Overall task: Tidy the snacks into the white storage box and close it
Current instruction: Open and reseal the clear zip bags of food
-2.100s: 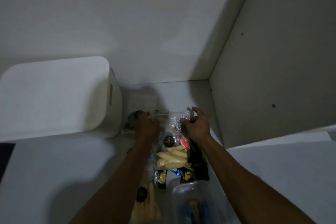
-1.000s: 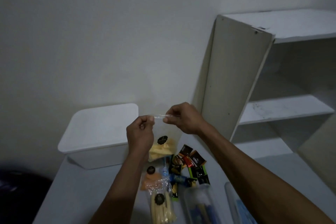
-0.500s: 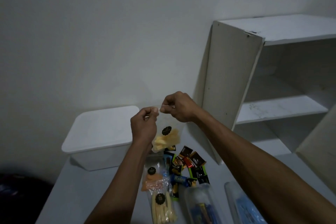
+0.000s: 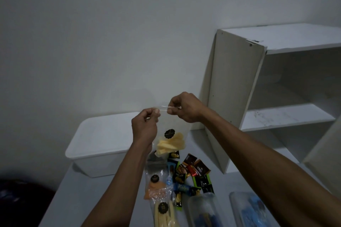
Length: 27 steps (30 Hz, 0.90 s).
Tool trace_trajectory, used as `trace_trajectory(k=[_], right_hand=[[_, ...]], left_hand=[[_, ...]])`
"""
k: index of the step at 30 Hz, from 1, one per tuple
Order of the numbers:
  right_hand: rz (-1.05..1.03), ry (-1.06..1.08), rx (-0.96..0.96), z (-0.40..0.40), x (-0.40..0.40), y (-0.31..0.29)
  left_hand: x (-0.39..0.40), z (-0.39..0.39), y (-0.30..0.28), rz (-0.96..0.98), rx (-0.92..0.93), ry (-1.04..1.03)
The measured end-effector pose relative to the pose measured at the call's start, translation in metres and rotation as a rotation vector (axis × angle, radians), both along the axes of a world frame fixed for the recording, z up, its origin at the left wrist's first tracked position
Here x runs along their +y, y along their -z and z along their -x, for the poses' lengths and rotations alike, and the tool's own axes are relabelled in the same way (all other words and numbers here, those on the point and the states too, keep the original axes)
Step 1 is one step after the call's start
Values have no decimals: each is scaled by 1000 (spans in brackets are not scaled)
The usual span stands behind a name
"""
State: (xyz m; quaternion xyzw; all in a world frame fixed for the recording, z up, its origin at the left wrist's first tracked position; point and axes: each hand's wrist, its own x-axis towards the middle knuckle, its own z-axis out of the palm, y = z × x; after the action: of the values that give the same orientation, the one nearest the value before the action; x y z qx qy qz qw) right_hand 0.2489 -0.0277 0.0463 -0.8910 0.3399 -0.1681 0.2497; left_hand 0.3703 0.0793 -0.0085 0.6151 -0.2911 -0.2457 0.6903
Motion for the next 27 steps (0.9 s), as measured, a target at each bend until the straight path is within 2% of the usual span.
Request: trace_trajectory(k=[27], right_hand=[[-89,23,-115,1,7,4]], left_hand=[[6,-23,1,19,81,-10]])
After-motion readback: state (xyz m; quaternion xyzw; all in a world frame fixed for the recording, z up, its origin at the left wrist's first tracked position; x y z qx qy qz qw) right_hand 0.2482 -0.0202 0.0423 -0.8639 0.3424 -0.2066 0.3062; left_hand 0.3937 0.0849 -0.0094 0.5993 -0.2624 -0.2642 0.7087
